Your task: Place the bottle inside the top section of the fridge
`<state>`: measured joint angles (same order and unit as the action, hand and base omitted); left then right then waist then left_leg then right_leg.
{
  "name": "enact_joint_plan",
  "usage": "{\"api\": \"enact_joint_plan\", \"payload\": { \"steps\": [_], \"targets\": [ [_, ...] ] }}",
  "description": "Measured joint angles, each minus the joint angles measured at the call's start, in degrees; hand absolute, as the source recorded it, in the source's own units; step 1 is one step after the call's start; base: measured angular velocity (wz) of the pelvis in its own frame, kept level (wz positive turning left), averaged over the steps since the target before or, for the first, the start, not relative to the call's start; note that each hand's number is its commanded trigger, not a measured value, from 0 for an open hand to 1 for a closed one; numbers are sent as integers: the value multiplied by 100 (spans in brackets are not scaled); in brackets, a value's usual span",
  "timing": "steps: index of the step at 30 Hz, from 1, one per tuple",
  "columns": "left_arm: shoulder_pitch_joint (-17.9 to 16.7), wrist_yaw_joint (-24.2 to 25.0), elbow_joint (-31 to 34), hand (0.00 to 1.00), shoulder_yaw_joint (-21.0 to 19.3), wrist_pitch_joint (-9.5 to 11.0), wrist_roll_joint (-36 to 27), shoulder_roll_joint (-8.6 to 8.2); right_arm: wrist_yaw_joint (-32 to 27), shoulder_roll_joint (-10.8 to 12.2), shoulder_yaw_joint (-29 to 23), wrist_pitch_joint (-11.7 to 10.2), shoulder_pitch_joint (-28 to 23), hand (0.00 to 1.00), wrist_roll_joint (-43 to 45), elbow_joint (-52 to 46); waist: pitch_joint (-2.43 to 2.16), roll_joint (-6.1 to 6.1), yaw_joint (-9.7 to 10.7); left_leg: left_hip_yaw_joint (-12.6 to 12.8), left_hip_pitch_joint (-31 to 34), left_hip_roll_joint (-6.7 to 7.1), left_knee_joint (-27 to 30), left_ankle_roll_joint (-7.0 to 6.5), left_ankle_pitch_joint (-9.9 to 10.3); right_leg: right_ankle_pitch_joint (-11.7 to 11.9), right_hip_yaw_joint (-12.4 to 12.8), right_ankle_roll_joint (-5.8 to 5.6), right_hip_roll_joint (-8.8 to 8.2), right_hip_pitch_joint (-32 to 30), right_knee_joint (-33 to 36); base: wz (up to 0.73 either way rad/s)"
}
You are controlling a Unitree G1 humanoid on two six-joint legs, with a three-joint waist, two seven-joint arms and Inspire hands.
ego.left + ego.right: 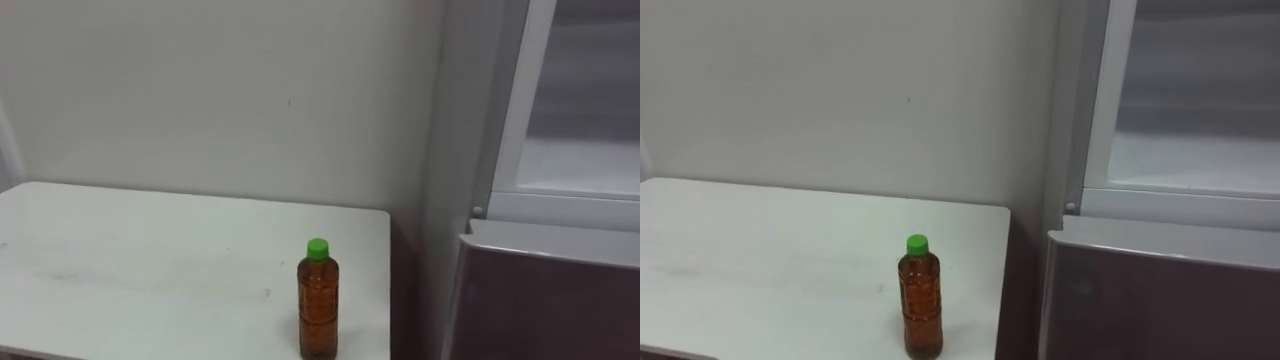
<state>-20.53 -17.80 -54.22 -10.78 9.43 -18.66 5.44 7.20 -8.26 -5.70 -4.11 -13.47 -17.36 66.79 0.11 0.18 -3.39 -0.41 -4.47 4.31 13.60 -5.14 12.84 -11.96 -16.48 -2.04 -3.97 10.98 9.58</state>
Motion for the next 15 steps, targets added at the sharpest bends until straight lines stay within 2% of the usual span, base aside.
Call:
{"api": "enact_joint_plan", "payload": {
  "steps": [5,10,15],
  "targets": [
    [55,237,-463,0,107,-90,862,13,51,0,9,1,15,0,-3,14,1,20,38,8,14,9,-2,-3,1,-2,38,-3,1,0,-70,-1],
    [132,399,-643,0,389,-486,1684,26,47,-15,168,51,76,0,-89,10,-4,41,154,130,1,-15,-40,-11,7,-3,87,-5,9,-18,-86,-7],
    [396,673,-681,0,513,-695,2351,27,46,-25,217,53,222,0,-55,204,-11,55,193,219,58,-48,-45,-15,14,14,192,3,30,-99,-81,-9]
  ]
}}
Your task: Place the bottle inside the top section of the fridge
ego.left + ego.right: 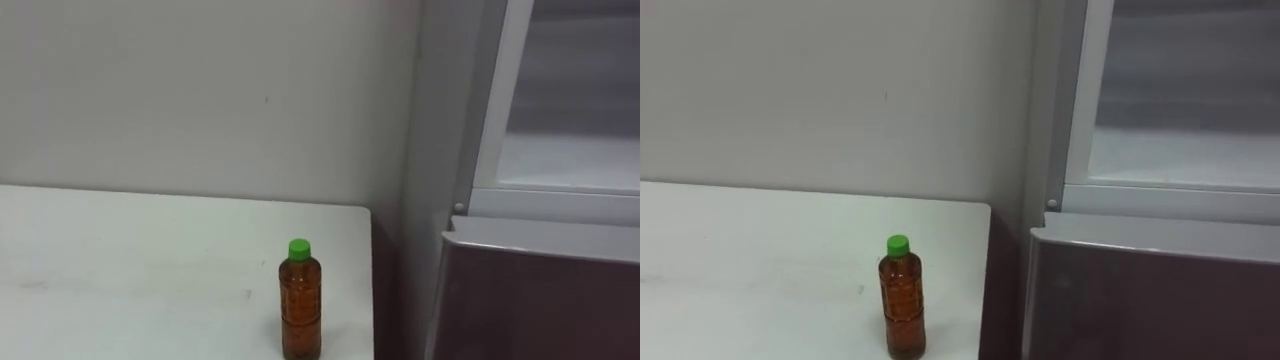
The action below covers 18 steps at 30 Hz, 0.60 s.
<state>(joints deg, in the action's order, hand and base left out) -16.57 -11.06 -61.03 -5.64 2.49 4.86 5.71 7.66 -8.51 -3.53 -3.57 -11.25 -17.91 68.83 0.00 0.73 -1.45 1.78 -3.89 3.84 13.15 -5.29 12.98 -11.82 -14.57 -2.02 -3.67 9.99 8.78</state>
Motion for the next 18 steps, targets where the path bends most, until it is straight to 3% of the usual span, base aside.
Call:
{"api": "enact_joint_plan", "payload": {
  "steps": [10,18],
  "targets": [
    [230,305,-67,0,33,-104,91,5,-95,22,47,105,115,0,-6,-4,2,-18,249,85,18,-45,17,1,37,46,48,15,22,-48,71,-5],
    [217,323,-96,0,32,-115,96,11,-125,26,51,118,126,0,-13,-1,2,-23,265,120,27,-49,44,-13,44,65,46,2,17,-82,113,-3]
  ]
}}
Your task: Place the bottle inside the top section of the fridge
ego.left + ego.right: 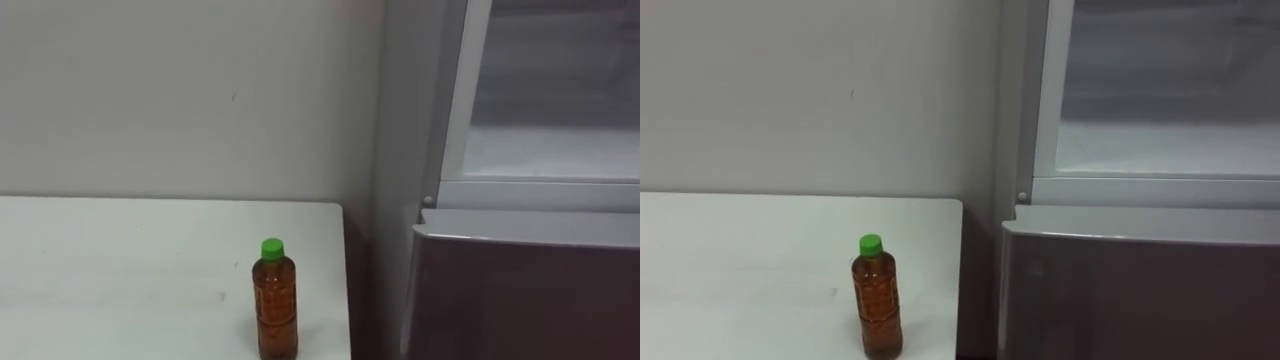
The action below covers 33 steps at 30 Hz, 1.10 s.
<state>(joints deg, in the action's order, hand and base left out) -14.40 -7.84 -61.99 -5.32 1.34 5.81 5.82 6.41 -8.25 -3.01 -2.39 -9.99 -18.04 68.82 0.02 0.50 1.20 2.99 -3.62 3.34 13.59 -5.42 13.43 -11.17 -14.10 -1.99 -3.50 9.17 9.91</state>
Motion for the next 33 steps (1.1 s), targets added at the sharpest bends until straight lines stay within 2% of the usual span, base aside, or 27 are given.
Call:
{"api": "enact_joint_plan", "payload": {
  "steps": [13,20,23,24,25,27,31,33],
  "targets": [
    [-87,-21,-11,0,1,-13,3,-13,25,7,53,1,-30,0,-302,-45,4,-1,9,-1,7,1,-4,0,0,1,-8,0,-1,-5,-10,0],
    [6,25,-11,0,103,86,118,25,359,-38,209,3,-243,0,72,-857,4,-1,-7,-2,36,0,-2,0,-1,1,1,0,0,-51,11,0],
    [64,172,4,0,101,92,199,77,514,-83,398,140,-376,0,543,-1866,-16,45,-7,-2,112,-7,11,-1,-3,1,-9,0,-7,-153,94,-1],
    [78,243,3,0,102,91,274,113,581,-93,407,180,-427,0,720,-2453,-5,48,-10,-1,120,-5,10,-2,-4,1,-5,0,-6,-164,92,0],
    [88,297,4,0,101,90,299,159,680,-96,411,143,-389,0,762,-2821,6,49,-9,-2,116,-4,10,-1,-4,1,-7,1,-5,-161,83,0],
    [121,406,64,0,100,73,459,226,807,-123,459,131,-327,0,779,-3267,-5,115,-36,-9,110,-6,13,0,-4,1,-9,1,-2,-186,80,3],
    [162,643,180,0,103,51,633,377,1312,-411,629,209,-227,0,764,-4226,8,254,-136,-24,115,-3,35,-2,-3,1,-44,1,-5,-138,82,1],
    [194,716,194,0,102,21,650,461,1468,-486,628,228,-209,0,764,-4472,-1,297,-156,-36,114,-3,39,-3,-2,1,-30,1,-4,-129,77,4]
  ]
}}
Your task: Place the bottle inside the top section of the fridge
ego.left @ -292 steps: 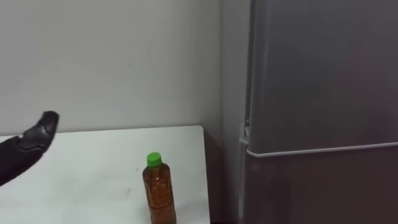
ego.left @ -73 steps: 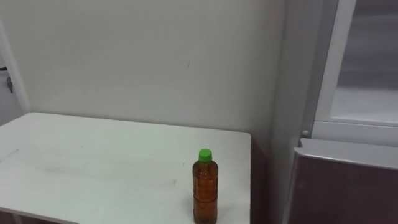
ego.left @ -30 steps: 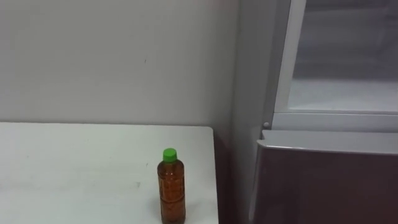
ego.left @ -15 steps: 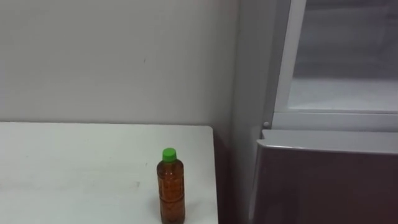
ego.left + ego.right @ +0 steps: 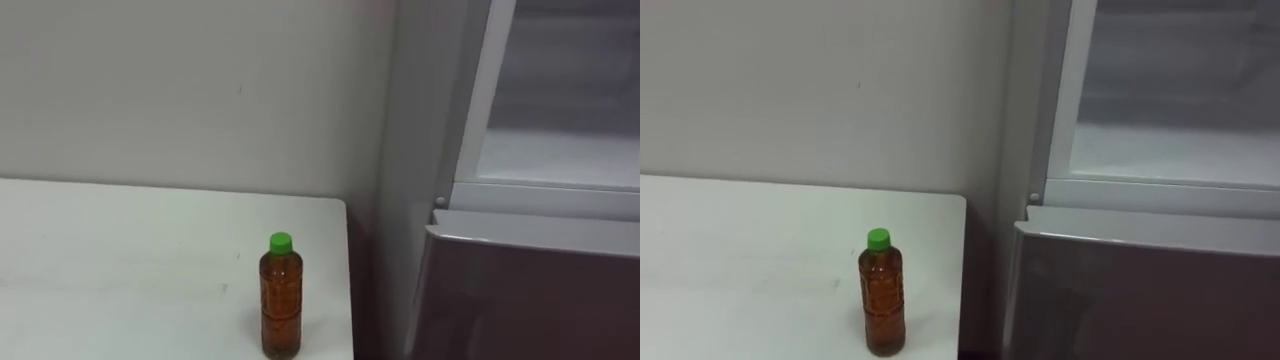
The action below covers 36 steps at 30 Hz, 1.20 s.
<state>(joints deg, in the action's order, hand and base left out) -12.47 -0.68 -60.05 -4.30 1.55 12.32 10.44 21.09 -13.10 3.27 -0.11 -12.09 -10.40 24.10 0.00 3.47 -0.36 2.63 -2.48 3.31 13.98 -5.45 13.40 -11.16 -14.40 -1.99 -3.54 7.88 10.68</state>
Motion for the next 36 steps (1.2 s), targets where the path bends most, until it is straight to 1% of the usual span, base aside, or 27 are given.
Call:
{"api": "enact_joint_plan", "payload": {
  "steps": [1,2,3,4,5,6,7,9,12,14,16,17,19,22,23,25,28,31,33,36],
  "targets": [
    [-9,36,44,0,-10,-41,67,34,137,-70,-1,76,9,0,33,-203,8,41,-25,0,14,0,7,-3,3,0,16,0,1,-41,6,0],
    [-9,51,56,0,-8,-59,107,46,207,-115,-1,122,10,0,65,-347,6,53,-29,2,41,0,22,-6,6,0,16,0,2,-83,10,0],
    [12,128,55,0,-2,-121,141,64,358,-227,0,170,20,0,76,-654,7,68,-54,2,99,-1,59,-12,12,0,23,-1,3,-99,9,-4],
    [29,177,47,0,30,-177,156,86,477,-335,7,177,23,0,71,-919,21,72,-89,6,106,-1,61,-13,11,9,17,-3,4,-102,6,0],
    [30,187,47,0,38,-190,181,96,530,-371,5,192,17,0,71,-1056,19,78,-95,5,106,-1,62,-13,11,9,5,-2,3,-102,7,0],
    [33,208,70,0,57,-217,204,112,641,-447,5,275,15,0,73,-1364,17,86,-112,3,108,0,60,-13,11,9,3,-3,1,-107,9,0],
    [32,227,110,0,58,-242,204,134,799,-527,3,294,18,0,67,-1707,17,87,-137,2,120,-1,60,-13,11,8,-8,-3,2,-113,6,0],
    [32,235,120,0,118,-249,201,201,1009,-602,2,328,43,0,-72,-2132,4,113,-175,1,108,-6,59,-11,10,8,-28,-3,3,-99,8,0],
    [37,236,108,0,114,-262,203,291,1314,-611,1,352,205,0,-166,-2657,11,170,-187,-1,83,-19,69,-6,7,9,-56,-1,10,-55,11,3],
    [36,237,110,0,104,-289,240,310,1481,-614,-19,394,277,0,-185,-2949,8,204,-233,-1,81,-19,79,-6,7,10,-59,0,9,-44,10,0],
    [25,238,98,0,107,-292,293,323,1697,-646,-44,395,412,0,-405,-3217,3,236,-321,0,72,-19,93,-7,7,14,1,4,16,-32,7,0],
    [24,237,98,0,111,-295,311,323,1744,-668,-43,395,472,0,-515,-3247,5,240,-328,1,72,-19,95,-7,7,18,21,6,21,-33,3,0],
    [21,208,93,0,144,-320,339,322,1818,-680,-41,395,662,0,-921,-3390,6,238,-409,-6,66,-21,98,-5,4,32,33,10,26,-24,-3,0],
    [11,93,89,0,242,-419,339,301,1846,-676,-41,396,827,0,-1242,-3406,10,228,-490,-19,9,-25,86,-1,2,34,34,11,29,21,-4,1],
    [4,92,91,0,242,-431,343,296,1842,-676,-42,396,861,0,-1242,-3405,10,226,-499,-21,10,-26,87,0,2,34,32,11,29,13,-4,5],
    [-18,94,99,0,241,-541,363,240,1767,-671,-44,396,971,0,-1236,-3406,12,190,-533,-26,47,-32,114,3,4,36,18,15,36,-21,-5,0],
    [-32,130,108,0,241,-589,361,169,1571,-659,-43,396,1011,0,-1214,-3407,13,107,-582,-23,94,-45,149,8,8,46,8,23,46,-18,-5,0],
    [-35,123,108,0,243,-612,362,151,1310,-631,-38,395,1015,0,-1198,-3408,10,24,-606,-24,90,-50,148,13,5,45,1,23,50,-5,-5,1],
    [-32,114,110,0,244,-618,363,151,1156,-630,-28,394,1014,0,-1195,-3408,10,-4,-606,-27,89,-51,148,16,2,45,3,23,52,0,-5,0],
    [-14,69,112,0,295,-619,362,151,873,-600,8,392,994,0,-1196,-3398,11,-9,-597,-43,87,-51,158,19,0,45,-13,23,54,18,-4,3]
  ]
}}
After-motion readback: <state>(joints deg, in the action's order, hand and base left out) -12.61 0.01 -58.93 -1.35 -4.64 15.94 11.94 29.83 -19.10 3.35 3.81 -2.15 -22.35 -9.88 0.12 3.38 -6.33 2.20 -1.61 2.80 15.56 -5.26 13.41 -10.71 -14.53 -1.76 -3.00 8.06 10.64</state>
